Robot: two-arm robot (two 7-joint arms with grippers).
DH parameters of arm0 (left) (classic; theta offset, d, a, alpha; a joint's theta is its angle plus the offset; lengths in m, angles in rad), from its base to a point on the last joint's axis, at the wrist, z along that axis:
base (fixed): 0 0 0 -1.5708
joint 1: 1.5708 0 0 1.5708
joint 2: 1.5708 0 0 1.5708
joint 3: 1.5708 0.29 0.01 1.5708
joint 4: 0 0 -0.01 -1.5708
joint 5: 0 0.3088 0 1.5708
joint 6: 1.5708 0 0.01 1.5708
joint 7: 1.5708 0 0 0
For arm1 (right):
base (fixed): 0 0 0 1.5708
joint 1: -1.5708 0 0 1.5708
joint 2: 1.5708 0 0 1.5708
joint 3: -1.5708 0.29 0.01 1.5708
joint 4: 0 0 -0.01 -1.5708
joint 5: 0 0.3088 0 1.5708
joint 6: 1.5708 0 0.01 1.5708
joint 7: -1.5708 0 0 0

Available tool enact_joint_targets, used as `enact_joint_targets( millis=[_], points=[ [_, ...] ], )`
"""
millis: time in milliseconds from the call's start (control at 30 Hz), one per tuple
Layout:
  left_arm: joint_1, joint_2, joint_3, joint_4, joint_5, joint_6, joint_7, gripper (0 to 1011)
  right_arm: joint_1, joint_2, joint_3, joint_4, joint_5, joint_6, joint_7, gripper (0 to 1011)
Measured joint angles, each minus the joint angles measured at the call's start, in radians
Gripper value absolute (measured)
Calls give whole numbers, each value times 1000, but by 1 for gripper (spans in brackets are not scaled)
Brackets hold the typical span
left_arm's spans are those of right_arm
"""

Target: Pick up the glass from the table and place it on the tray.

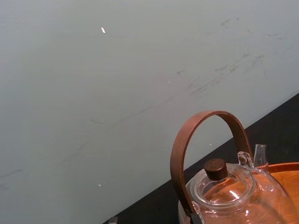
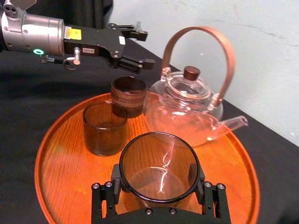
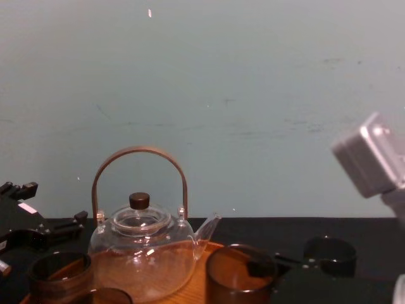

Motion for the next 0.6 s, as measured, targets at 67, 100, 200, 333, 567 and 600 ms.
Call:
enact_joint_targets(
  millis=[67, 100, 200, 333, 567, 600],
  points=[
    [0, 0, 0, 0, 0, 0, 0, 1001, 11, -11, -11, 12, -6, 2, 0, 908],
    [0, 0, 0, 0, 0, 0, 0, 1001, 15, -14, -15, 15, -7, 3, 0, 908],
    [0, 0, 0, 0, 0, 0, 0, 1001, 25, -25, -26, 27, -12, 6, 0, 908],
    [0, 0, 0, 0, 0, 0, 0, 1001, 33, -35, -38, 45, -19, 10, 0, 908],
    [0, 0, 0, 0, 0, 0, 0, 1002, 44, -48, -54, 83, -25, 17, 2, 908],
    [0, 0, 0, 0, 0, 0, 0, 1001, 44, -49, -55, 87, -26, 18, 2, 908]
  ],
)
